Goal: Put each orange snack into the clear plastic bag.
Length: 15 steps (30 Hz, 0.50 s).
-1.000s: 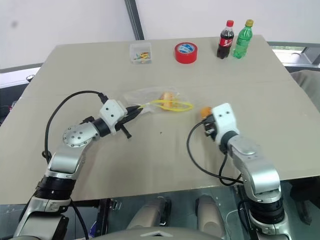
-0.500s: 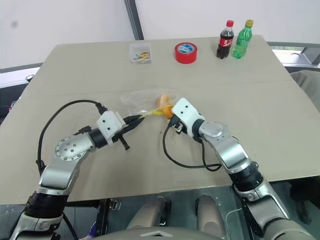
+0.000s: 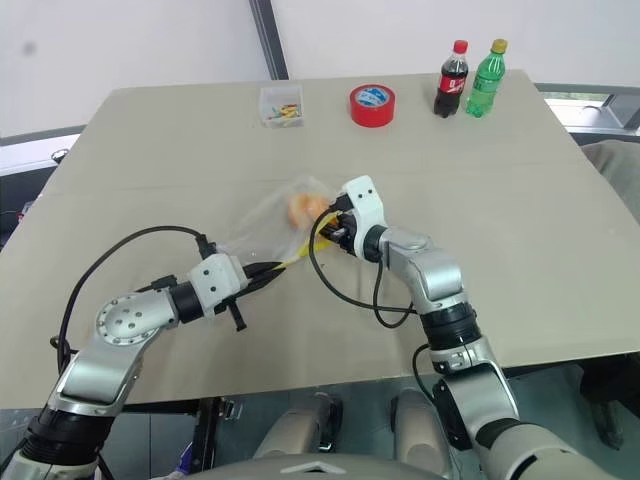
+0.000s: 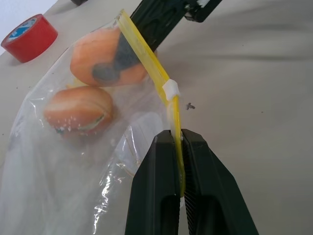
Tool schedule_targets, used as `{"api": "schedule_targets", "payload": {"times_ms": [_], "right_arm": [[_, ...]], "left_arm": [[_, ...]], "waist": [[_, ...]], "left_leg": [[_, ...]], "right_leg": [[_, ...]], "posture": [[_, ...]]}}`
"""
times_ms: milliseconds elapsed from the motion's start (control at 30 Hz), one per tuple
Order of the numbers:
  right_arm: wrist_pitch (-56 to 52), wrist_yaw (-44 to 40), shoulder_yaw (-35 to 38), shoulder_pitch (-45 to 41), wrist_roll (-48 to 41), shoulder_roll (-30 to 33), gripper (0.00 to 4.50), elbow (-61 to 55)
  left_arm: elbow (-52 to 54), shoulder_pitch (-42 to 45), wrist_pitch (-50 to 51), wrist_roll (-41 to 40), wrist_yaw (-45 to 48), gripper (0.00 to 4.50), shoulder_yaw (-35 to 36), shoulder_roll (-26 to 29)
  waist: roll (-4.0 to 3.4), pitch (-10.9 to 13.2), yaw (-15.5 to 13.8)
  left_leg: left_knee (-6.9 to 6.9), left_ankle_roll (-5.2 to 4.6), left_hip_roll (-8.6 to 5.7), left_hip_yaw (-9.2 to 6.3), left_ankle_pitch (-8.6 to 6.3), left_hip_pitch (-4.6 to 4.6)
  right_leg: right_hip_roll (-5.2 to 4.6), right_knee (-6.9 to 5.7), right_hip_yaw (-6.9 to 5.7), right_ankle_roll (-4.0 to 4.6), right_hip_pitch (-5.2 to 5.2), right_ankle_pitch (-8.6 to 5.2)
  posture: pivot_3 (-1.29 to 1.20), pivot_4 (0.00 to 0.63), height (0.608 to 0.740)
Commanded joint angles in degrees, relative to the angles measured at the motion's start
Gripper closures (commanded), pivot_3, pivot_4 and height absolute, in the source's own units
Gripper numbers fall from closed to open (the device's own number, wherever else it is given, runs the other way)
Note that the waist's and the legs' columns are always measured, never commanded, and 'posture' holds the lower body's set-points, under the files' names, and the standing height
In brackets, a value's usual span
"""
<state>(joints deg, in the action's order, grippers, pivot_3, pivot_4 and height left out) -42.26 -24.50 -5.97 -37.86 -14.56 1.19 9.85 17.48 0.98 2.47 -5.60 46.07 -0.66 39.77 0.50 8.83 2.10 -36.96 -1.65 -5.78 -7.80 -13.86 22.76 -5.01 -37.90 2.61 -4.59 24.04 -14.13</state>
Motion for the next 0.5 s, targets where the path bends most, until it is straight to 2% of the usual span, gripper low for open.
{"api": "schedule_targets", "payload": {"times_ms": [33,167,267,367,467,500], "right_arm": [[10.48,1.52,-1.91,-2.05,4.6,0.29,2.86,2.41],[21.67,2.33,-7.18,-2.52,11.45,0.61,2.86,6.51],[25.9,-0.85,-8.2,-2.55,11.42,0.05,2.86,8.72],[27.5,-2.94,-7.89,-2.47,11.31,0.6,1.99,8.62],[28.96,-3.04,-8.88,-1.63,14.11,2.9,0.43,5.8],[28.85,-4.53,-9.06,-0.79,13.89,4.15,0.08,3.55]], "left_arm": [[2.78,-0.18,-0.83,0.21,-0.71,4.5,0.97,0.33],[3.24,0.13,0.1,-0.68,-1.91,4.5,1.6,-0.47],[3.41,0.28,0.82,-1.05,-2.84,4.5,1.89,-1.09],[3.33,0.86,3.34,-3.01,-4.43,4.5,3.02,-2.68],[3.21,2.13,6.36,-5.03,-6.14,4.5,4.42,-4.33],[2.86,2.65,6.98,-5.4,-6.64,4.5,4.93,-4.72]], "waist": [[-0.02,0.01,0.13],[-0.03,0.02,0.65],[-0.03,0.01,0.6],[-0.03,0.01,0.43],[-0.02,0.01,0.26],[-0.03,0.01,0.25]], "left_leg": [[0.01,0.03,0.0,0.01,0.01,0.0],[0.05,0.06,0.02,0.08,0.03,0.0],[0.07,0.07,0.04,0.09,0.04,0.0],[0.07,0.07,0.03,0.09,0.04,0.0],[0.05,0.07,0.03,0.06,0.04,0.0],[0.05,0.07,0.03,0.04,0.04,0.0]], "right_leg": [[0.0,0.0,0.0,0.0,0.01,0.0],[0.03,-0.05,0.09,0.0,0.08,0.0],[0.04,-0.07,0.1,0.0,0.11,0.0],[0.03,-0.05,0.1,0.0,0.1,0.0],[0.03,-0.05,0.07,0.0,0.11,0.0],[0.04,-0.05,0.04,0.0,0.11,0.0]], "posture": [[0.0,0.15,0.74],[0.0,0.15,0.74],[0.0,0.15,0.74],[0.0,0.15,0.74],[0.0,0.15,0.74],[0.0,0.15,0.74]]}}
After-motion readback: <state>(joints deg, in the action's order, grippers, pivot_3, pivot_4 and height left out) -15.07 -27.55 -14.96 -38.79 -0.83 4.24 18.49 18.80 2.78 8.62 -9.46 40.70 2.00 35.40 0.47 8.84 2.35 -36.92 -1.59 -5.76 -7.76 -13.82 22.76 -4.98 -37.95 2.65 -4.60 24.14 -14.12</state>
